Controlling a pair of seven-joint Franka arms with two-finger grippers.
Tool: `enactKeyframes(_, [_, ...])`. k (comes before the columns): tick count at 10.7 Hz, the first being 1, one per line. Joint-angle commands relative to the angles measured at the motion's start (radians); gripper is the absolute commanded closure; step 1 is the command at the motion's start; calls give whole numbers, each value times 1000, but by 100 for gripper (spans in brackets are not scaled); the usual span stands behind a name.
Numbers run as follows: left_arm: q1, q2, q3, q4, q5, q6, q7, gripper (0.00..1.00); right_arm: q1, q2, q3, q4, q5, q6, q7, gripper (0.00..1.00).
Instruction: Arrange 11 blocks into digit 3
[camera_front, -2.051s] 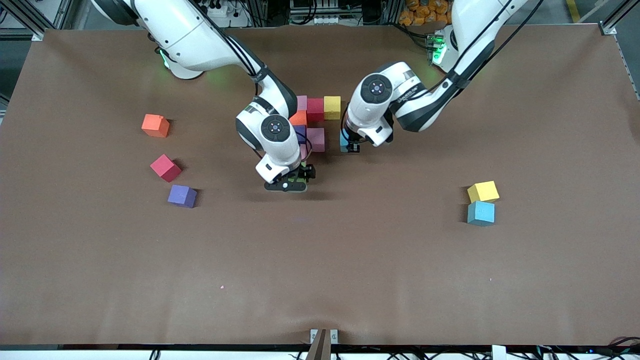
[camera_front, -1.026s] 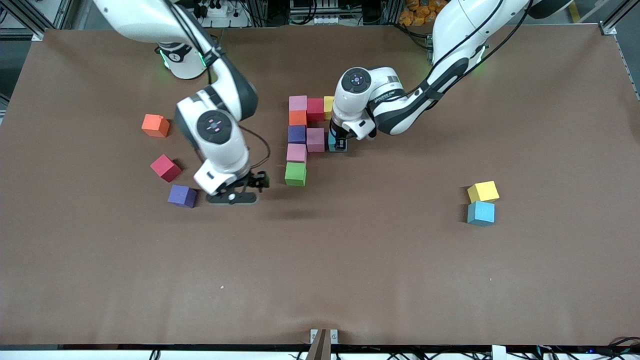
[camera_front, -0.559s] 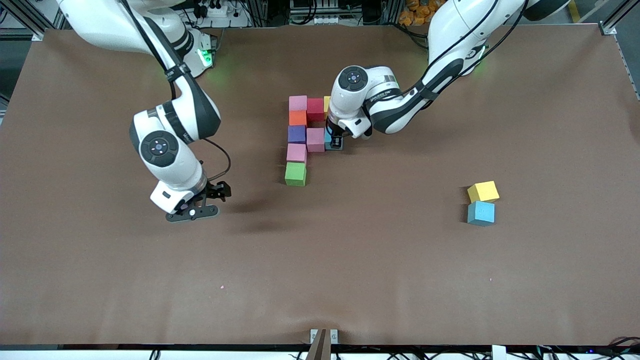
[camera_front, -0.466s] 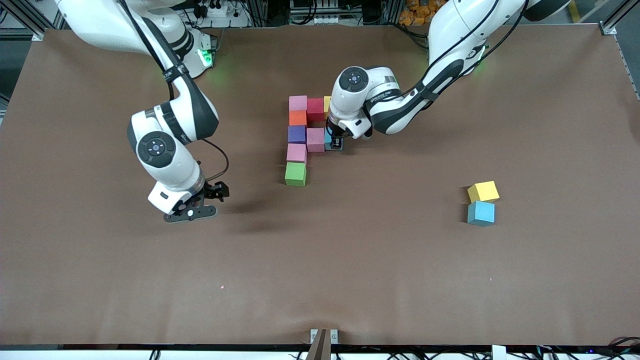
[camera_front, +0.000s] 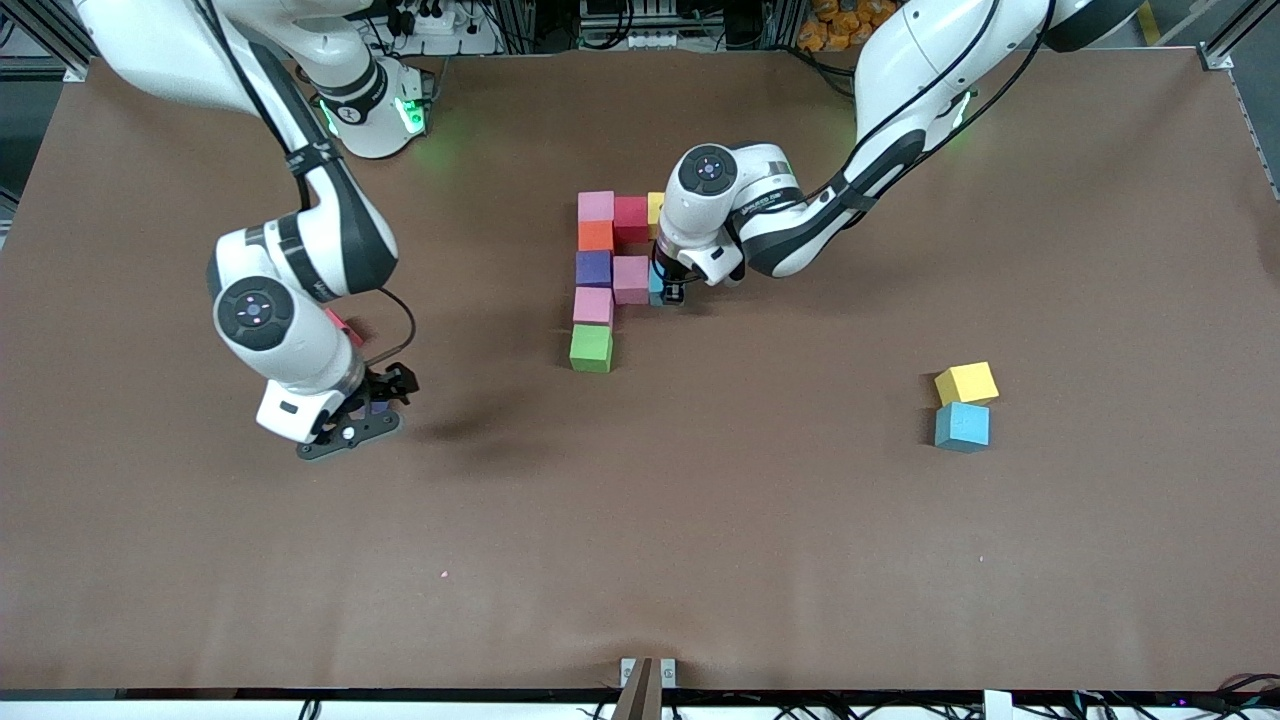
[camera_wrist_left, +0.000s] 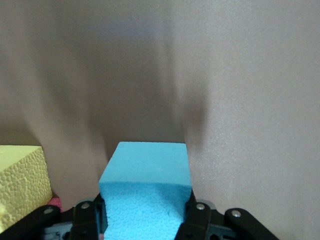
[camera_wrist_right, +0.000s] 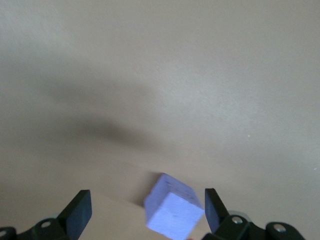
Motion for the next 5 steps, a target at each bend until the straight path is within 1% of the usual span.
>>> enactKeyframes(1, [-46,5,24,9,93,7,-252,17,-70,-38,19,-94,17,63,-280,0])
enactKeyframes(2, [-54,4,24,4,117,5,-255,0,-104,-57,27,-149,18,111,-362,0])
enactKeyframes(3, [-52,-10,24,-6,130,4,-255,0,-116,-67,30,-209,15,201,-411,0])
enactKeyframes(4, [-48,-33,21,-17,131,2,-255,0,-122,-67,30,-280,17,329,-511,0])
enactKeyframes(5, [-40,-69,15,-26,131,0,-247,0,-133,-67,30,-327,17,399,-613,0])
